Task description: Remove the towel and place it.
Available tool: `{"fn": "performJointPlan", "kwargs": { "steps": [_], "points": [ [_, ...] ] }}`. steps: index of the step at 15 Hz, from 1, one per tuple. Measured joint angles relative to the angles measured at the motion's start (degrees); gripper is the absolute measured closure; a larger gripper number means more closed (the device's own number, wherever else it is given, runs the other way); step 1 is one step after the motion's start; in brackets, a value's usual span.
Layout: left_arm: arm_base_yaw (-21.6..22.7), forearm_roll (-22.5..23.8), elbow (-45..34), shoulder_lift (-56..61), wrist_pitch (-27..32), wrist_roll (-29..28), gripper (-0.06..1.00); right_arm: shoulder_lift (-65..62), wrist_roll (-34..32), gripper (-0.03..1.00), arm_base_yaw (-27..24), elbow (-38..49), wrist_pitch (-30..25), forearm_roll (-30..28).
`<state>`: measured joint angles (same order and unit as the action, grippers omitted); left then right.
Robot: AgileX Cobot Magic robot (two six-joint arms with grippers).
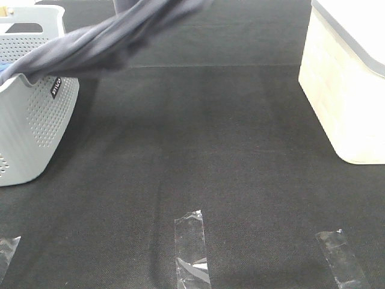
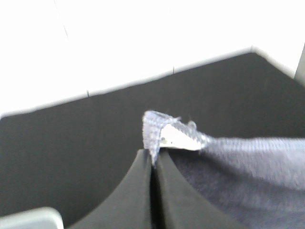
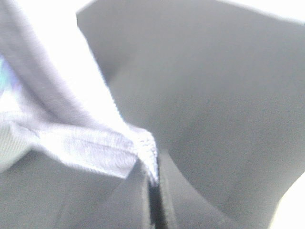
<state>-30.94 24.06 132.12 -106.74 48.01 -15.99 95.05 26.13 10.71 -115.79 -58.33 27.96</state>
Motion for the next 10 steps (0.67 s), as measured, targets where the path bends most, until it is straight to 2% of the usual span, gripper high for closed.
{"fn": "performJointPlan", "kwargs": {
  "steps": [4, 10],
  "points": [
    [0.0, 1.2, 4.0, 4.4, -4.9, 0.1, 0.94, -0.1, 0.0, 0.97, 0.1, -10.4, 3.4, -0.1],
    [-0.1, 1.7, 4.0, 4.9, -5.3, 0.1, 0.94, 0.1, 0.0, 0.97, 0.1, -14.4, 5.8, -0.1]
  ]
}}
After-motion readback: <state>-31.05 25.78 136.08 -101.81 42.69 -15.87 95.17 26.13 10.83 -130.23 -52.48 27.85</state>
